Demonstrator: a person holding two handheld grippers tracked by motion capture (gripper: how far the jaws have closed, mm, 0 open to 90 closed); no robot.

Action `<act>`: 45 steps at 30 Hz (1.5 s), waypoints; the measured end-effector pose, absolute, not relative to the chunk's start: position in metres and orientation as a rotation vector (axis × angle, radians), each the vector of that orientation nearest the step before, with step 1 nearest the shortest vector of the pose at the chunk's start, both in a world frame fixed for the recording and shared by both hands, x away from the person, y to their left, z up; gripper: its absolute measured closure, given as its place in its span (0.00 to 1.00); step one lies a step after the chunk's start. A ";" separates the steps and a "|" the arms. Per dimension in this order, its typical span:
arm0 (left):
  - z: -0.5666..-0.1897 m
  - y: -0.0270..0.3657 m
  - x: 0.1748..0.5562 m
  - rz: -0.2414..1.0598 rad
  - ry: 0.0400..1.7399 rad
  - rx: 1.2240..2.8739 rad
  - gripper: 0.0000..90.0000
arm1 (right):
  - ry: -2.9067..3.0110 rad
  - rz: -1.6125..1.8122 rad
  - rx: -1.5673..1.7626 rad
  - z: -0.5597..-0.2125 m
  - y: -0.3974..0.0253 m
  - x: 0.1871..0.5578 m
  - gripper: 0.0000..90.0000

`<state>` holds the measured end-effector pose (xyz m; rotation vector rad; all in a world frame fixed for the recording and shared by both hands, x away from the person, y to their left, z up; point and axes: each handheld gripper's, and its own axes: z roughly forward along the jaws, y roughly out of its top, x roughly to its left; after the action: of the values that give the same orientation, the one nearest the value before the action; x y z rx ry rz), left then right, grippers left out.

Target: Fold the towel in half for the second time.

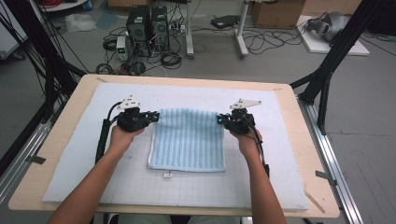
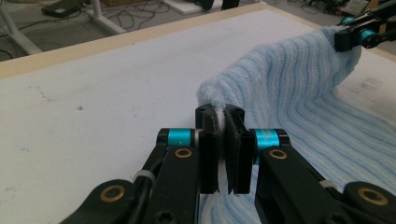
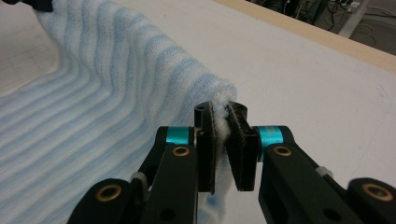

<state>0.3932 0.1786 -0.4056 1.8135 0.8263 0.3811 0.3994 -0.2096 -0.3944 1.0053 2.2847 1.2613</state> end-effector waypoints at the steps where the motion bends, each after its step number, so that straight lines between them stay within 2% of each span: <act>1: -0.407 0.179 0.390 0.376 0.822 1.818 0.94 | 2.286 1.266 0.995 -0.395 -0.210 0.397 0.92; 14: -0.419 0.191 0.359 0.334 0.788 1.781 0.94 | 2.293 1.293 0.952 -0.398 -0.214 0.359 0.91; 25: -0.428 0.193 0.334 0.303 0.768 1.801 0.93 | 2.302 1.332 0.943 -0.413 -0.217 0.328 0.91; 37: -0.432 0.195 0.311 0.278 0.746 1.815 0.93 | 2.315 1.323 0.898 -0.415 -0.220 0.306 0.91; 45: -0.428 0.196 0.304 0.215 0.734 1.809 0.93 | 2.346 1.293 0.886 -0.419 -0.222 0.293 0.91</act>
<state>0.3039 0.1959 -0.4283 1.8093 0.7335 0.2149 0.2933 -0.2221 -0.4193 0.8864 2.3459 1.2926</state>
